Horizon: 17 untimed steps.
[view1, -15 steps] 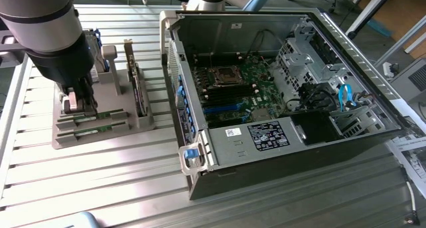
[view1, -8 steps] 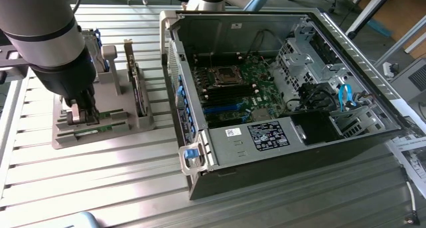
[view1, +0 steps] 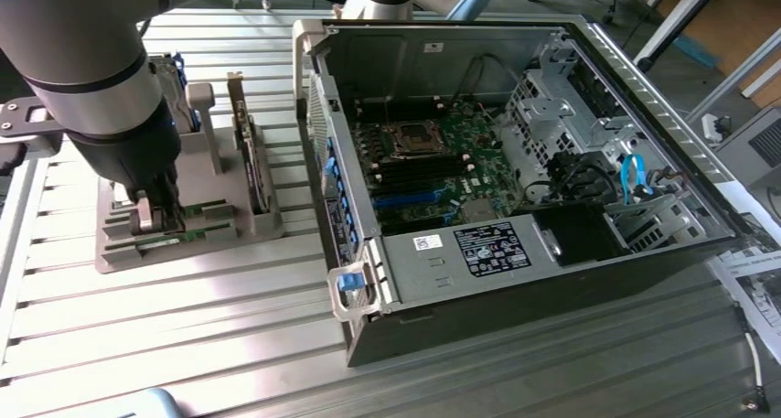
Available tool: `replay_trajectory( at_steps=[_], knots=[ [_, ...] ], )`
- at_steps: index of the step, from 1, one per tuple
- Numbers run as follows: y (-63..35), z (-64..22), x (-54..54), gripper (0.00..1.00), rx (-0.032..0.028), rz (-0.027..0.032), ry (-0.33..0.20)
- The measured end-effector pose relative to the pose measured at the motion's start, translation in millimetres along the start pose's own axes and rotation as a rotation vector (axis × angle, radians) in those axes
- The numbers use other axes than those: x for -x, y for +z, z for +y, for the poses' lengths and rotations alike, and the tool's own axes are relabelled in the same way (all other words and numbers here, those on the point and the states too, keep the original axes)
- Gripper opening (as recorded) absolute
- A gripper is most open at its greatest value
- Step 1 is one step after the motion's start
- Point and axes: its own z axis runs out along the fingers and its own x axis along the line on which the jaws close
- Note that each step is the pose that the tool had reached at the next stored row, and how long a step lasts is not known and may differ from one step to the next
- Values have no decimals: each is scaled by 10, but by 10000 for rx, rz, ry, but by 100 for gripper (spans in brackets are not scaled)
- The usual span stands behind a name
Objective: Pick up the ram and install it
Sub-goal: 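Pick up the ram and move it above insertion slot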
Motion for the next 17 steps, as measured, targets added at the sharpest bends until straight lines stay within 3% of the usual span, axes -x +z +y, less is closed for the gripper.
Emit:
replay_trajectory(
  at_steps=[17],
  knots=[
    [283,13,5,24,2,-7,3]
  ],
)
